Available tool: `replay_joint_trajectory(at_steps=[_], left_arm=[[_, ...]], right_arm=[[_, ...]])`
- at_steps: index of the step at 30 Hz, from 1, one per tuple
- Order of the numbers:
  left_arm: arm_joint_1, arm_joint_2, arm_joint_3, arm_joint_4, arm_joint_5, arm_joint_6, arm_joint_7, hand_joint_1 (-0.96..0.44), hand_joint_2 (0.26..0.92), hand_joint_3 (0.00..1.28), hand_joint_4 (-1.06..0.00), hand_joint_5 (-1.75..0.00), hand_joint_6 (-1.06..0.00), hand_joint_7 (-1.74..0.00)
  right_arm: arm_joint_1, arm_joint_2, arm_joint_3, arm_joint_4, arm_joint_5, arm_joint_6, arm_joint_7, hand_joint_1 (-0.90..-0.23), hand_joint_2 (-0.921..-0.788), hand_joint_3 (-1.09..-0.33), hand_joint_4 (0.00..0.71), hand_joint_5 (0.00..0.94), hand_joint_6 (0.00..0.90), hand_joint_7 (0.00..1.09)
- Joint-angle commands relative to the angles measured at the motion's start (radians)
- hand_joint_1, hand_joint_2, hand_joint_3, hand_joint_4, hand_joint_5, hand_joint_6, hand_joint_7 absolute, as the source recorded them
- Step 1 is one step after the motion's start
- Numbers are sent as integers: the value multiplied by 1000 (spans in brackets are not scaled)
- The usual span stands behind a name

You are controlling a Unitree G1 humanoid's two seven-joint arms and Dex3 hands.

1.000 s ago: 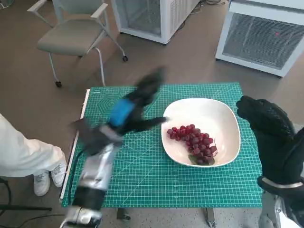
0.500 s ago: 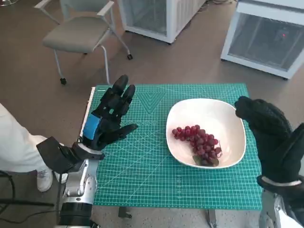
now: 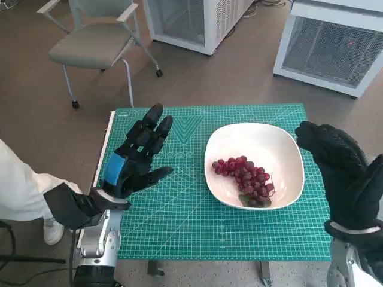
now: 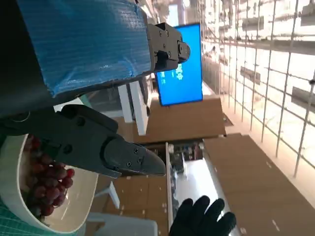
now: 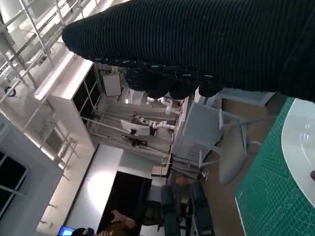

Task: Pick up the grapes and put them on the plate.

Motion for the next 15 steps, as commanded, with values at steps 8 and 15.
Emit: replay_joint_trajectory(at_steps=[8,15], left_arm=[[33,4,-3,-36,2,-8,7,-378,921,19,-86,-1,-165,0],[37,7,-4,-40,0,-4,1,-387,921,24,-86,-1,-169,-3]], right_arm=[[-2,-8,2,16,8,17,15,-498,-921,-561,436,502,200,905],[-5,-9,2,15,9,20,19,-499,-921,-560,439,505,200,905]])
